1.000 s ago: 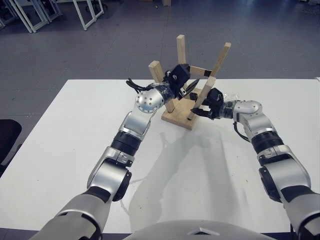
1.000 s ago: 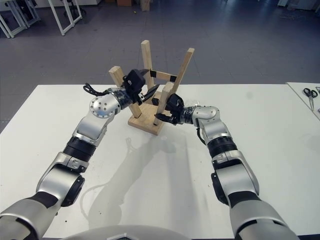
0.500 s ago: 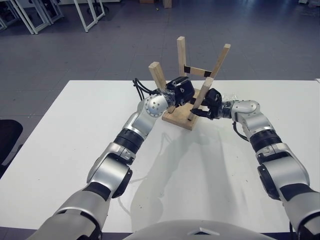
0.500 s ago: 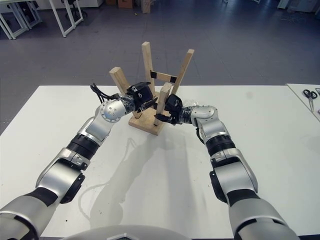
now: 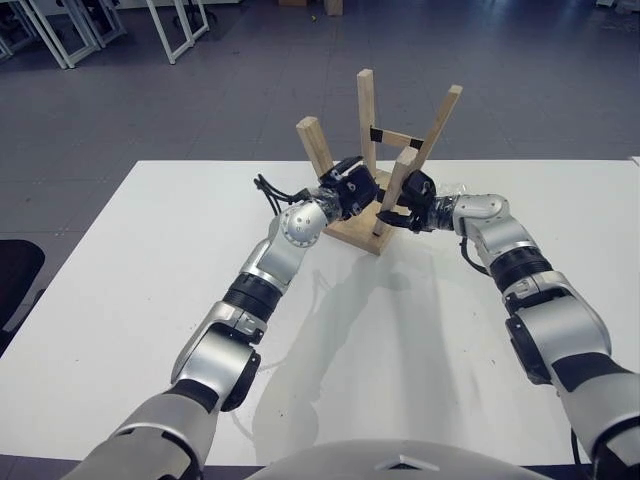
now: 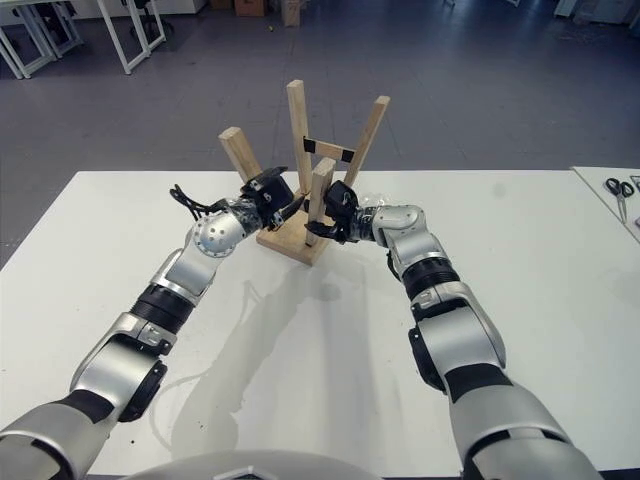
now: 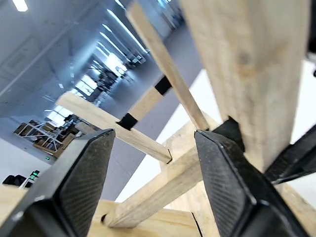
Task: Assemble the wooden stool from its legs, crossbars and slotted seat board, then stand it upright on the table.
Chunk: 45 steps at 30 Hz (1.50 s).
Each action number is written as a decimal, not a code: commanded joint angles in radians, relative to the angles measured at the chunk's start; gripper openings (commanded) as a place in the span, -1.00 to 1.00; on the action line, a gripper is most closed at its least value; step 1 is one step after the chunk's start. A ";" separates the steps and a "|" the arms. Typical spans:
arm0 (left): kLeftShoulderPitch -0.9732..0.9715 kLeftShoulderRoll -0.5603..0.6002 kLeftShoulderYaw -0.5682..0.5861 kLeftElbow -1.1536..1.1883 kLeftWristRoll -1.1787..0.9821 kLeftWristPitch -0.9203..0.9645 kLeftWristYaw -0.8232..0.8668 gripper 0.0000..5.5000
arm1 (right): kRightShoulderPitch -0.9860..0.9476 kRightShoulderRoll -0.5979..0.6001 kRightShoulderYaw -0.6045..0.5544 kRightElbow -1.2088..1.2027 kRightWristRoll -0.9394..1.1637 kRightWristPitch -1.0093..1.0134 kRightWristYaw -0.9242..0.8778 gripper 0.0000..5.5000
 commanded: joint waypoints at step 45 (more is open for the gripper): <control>0.412 0.120 0.378 -0.372 -0.251 0.182 0.028 0.08 | 0.538 -0.379 -0.649 -1.522 0.666 0.777 -0.188 0.00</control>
